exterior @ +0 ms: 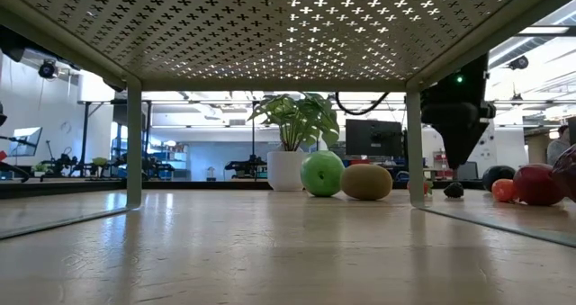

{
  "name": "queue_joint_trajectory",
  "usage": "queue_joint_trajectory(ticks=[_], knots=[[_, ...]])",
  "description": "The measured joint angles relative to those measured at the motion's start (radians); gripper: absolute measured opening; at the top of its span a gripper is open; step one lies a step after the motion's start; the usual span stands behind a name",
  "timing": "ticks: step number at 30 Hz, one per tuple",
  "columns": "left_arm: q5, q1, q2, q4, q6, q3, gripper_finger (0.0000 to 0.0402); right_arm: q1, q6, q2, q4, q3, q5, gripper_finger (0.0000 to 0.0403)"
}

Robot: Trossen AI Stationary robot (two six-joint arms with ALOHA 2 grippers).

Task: Pick & Place Fruit
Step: Put the blackberry into the red strainer

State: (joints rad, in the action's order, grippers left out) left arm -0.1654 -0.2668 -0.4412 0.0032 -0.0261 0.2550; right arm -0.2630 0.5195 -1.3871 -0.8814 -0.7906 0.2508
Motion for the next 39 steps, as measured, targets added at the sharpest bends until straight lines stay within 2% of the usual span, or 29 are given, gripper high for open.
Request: queue_joint_trajectory(ticks=[12, 20, 32, 39], knots=[[0.000, 0.000, 0.000, 0.000, 0.000, 0.000, 0.0300, 0.001, -0.047, -0.055, 0.007, 0.000, -0.025, 0.0180], [0.000, 0.000, 0.000, 0.000, 0.000, 0.000, 0.0301, 0.003, -0.069, -0.048, 0.047, 0.000, -0.089, 0.0171], [0.000, 0.000, 0.000, 0.000, 0.000, 0.000, 0.0300, 0.003, -0.068, -0.103, 0.078, 0.009, -0.121, 0.0205], [0.000, 0.000, 0.000, 0.000, 0.000, 0.000, 0.0300, 0.003, -0.092, -0.161, 0.086, 0.010, -0.121, 0.0211]])
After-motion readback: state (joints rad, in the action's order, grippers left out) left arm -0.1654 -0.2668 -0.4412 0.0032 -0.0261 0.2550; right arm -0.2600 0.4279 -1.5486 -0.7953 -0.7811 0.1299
